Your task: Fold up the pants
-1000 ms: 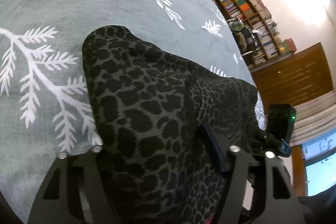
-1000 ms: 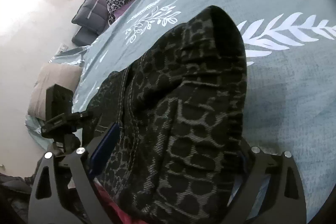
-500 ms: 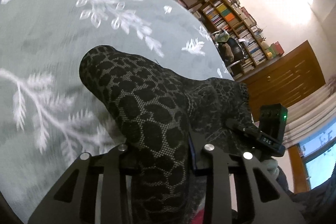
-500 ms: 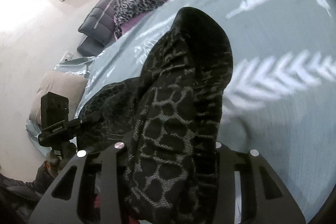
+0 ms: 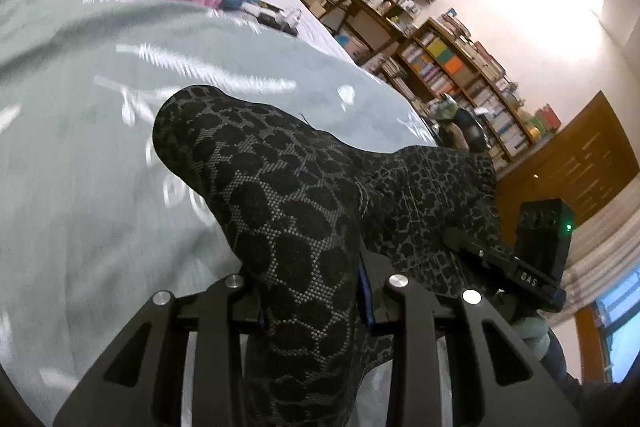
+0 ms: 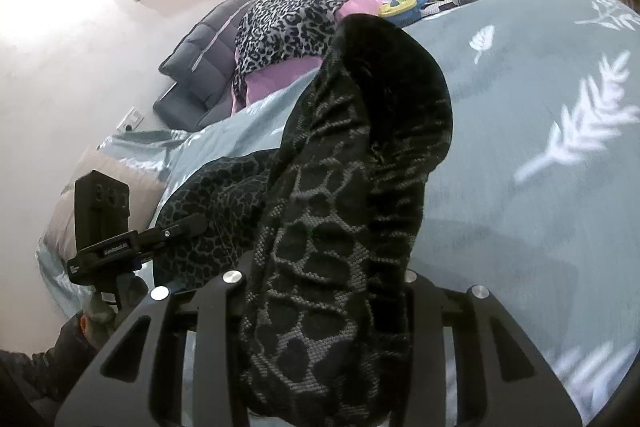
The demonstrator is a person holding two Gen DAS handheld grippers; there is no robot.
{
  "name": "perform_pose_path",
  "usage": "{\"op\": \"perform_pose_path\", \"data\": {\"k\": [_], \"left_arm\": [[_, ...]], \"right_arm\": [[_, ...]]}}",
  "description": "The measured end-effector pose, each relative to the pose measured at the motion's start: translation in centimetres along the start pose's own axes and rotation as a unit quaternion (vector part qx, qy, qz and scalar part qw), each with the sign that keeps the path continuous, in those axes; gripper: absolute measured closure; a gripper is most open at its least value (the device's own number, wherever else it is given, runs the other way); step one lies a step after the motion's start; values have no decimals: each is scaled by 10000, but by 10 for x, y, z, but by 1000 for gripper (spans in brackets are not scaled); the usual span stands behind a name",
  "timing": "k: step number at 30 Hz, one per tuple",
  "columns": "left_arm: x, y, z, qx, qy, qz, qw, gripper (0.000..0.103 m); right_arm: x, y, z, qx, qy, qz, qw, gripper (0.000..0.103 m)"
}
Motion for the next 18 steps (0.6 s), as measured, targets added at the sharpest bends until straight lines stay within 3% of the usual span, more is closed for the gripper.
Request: {"op": "perform_pose_path", "data": {"k": [7,13,18], "left_arm": [[-24,-57,57,11,-264,41,9996,71],[-54,-63,99,-198,-484,-56,9986,69],[-80,-51,117,-435,-580,-227,9971,44]], "right_arm": [[46,-55,60,-27,162,23,9999,66],[93,-58,87,-210,430,219,9986,66],[119,-47,91,-225,507,556,9969,54]]}}
Point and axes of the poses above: each gripper's, at about its wrist camera, not at the fingertips, and z roughly the way its jaws point, x to its right, y to its underside, the point moved 8 cm from there along z, roughly the way its jaws point, and after that the axes turned 12 degrees about -y, right-handed, at the moved point
